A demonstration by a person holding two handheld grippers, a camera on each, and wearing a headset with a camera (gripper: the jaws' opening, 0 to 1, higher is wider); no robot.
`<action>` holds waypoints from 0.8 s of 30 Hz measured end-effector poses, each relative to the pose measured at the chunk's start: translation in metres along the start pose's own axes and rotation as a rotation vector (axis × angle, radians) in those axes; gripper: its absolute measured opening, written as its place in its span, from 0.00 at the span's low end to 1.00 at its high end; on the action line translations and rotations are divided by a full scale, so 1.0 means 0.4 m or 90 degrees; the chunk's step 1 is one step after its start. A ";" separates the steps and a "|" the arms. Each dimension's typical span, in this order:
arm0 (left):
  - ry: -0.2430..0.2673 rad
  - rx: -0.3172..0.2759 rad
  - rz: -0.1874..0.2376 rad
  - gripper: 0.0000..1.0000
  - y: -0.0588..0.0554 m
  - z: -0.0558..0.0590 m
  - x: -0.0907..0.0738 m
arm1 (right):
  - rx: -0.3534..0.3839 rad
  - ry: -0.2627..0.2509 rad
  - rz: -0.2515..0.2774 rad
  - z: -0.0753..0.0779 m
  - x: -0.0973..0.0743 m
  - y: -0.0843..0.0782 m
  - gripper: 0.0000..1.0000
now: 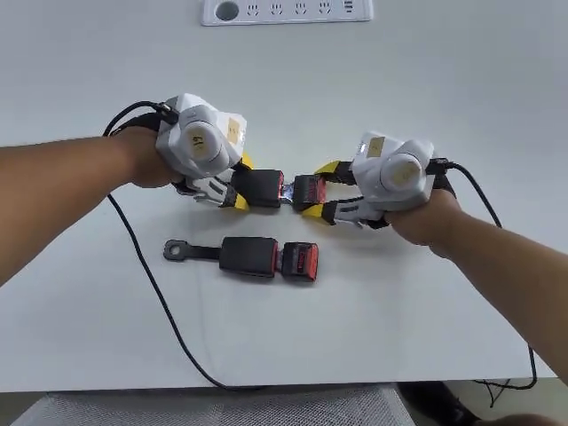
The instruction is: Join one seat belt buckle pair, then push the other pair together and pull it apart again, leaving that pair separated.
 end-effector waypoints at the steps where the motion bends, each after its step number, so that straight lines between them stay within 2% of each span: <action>1: 0.000 0.000 0.001 0.33 0.000 0.000 0.000 | -0.001 0.001 -0.001 0.000 -0.004 -0.002 0.35; 16: 0.001 -0.003 0.004 0.33 0.000 -0.001 0.002 | -0.015 0.007 0.004 0.000 -0.041 -0.019 0.35; 20: 0.004 -0.006 0.007 0.34 -0.001 0.000 0.000 | -0.020 0.008 0.003 0.002 -0.063 -0.029 0.35; 24: 0.005 -0.008 0.008 0.34 -0.002 0.002 -0.001 | -0.011 -0.003 0.003 0.004 -0.092 -0.044 0.35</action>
Point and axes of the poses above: the centre of the closed fingertips' face, and the gripper's own axes: x roughly forward along the fingers, z roughly to its right, y roughly out of its top, the point moved 6 cm from there along -x, roughly backward along the fingers, and after that the axes turned 15 degrees about z, right-handed, at the moved point
